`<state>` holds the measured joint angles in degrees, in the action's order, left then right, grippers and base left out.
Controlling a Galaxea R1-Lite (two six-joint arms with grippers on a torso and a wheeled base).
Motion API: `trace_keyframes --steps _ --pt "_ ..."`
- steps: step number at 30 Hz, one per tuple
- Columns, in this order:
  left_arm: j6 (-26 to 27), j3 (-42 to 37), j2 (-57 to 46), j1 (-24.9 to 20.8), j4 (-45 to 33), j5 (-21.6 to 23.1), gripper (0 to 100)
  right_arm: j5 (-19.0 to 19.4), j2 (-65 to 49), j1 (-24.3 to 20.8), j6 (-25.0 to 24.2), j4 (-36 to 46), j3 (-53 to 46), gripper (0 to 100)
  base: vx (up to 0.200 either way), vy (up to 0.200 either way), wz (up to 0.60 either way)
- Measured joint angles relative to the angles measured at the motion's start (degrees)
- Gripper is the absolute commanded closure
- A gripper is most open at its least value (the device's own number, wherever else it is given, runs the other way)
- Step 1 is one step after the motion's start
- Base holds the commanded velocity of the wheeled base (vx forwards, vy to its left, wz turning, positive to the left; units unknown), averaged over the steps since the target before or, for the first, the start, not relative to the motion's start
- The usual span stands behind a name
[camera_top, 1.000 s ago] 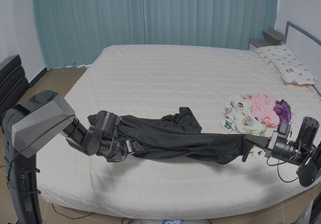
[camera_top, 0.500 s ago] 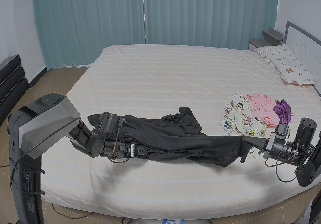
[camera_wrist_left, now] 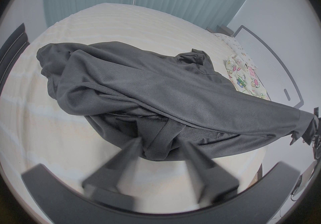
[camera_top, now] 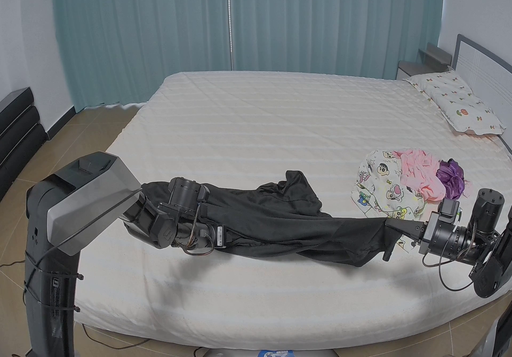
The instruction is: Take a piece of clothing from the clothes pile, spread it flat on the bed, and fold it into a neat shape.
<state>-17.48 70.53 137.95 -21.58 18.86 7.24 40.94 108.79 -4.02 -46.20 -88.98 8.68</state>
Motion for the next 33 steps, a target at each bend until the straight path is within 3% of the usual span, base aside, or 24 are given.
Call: trace_keyframes --steps 9,21,27,33 --pt "-0.1 -0.3 1.2 -0.2 -0.6 -2.8 100 0.0 0.0 0.1 0.1 0.0 -0.1 100 0.0 0.0 0.0" --pt "-0.1 -12.3 -6.4 1.5 -0.3 -2.7 100 0.0 1.6 1.1 3.1 0.0 -0.4 100 0.0 0.0 0.0" --pt "0.8 -20.1 -11.9 4.5 -0.2 -2.3 100 0.0 3.4 2.0 5.0 0.0 -0.7 100 0.0 0.0 0.0" --pt "2.9 -26.6 -17.0 10.4 -0.1 -1.3 100 0.0 4.7 2.8 6.6 0.0 -1.4 100 0.0 0.0 0.0"
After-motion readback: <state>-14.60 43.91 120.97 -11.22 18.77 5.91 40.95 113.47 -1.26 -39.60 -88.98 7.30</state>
